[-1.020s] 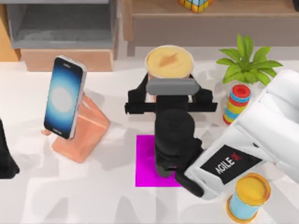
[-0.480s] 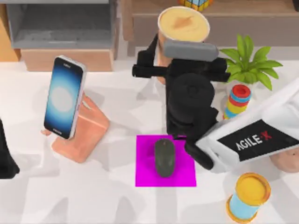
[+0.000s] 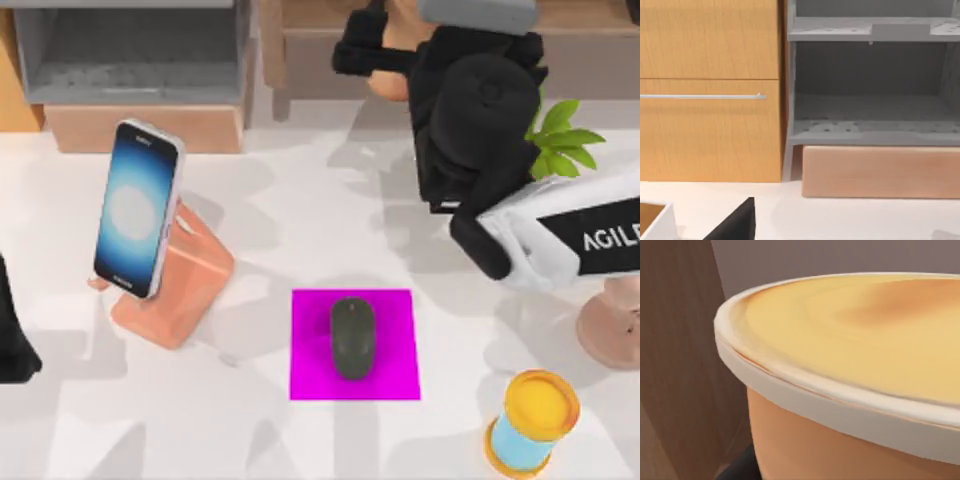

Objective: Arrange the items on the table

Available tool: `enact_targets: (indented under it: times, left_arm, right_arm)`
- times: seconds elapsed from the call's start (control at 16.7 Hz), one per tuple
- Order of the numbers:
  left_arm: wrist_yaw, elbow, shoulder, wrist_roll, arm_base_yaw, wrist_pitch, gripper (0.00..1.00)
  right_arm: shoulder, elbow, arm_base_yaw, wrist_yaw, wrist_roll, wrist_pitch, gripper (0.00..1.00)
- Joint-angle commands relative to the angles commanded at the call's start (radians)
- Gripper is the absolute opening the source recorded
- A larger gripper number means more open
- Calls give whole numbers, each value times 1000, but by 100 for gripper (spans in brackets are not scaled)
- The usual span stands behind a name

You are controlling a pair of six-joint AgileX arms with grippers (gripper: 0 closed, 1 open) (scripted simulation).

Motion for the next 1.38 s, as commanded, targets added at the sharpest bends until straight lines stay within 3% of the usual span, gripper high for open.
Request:
enact_targets:
  times: [0.78, 1.14, 1.38]
  left_arm:
    - [0, 0, 0, 0, 0, 0, 100]
    - [0, 0, 0, 0, 0, 0, 100]
    - [0, 0, 0, 0, 0, 0, 100]
  right_arm:
    - [-68, 104, -366, -426, -12, -219, 0]
    - [-79, 193, -729, -739, -66, -360, 0]
    - [-11, 289, -889, -862, -108, -438, 0]
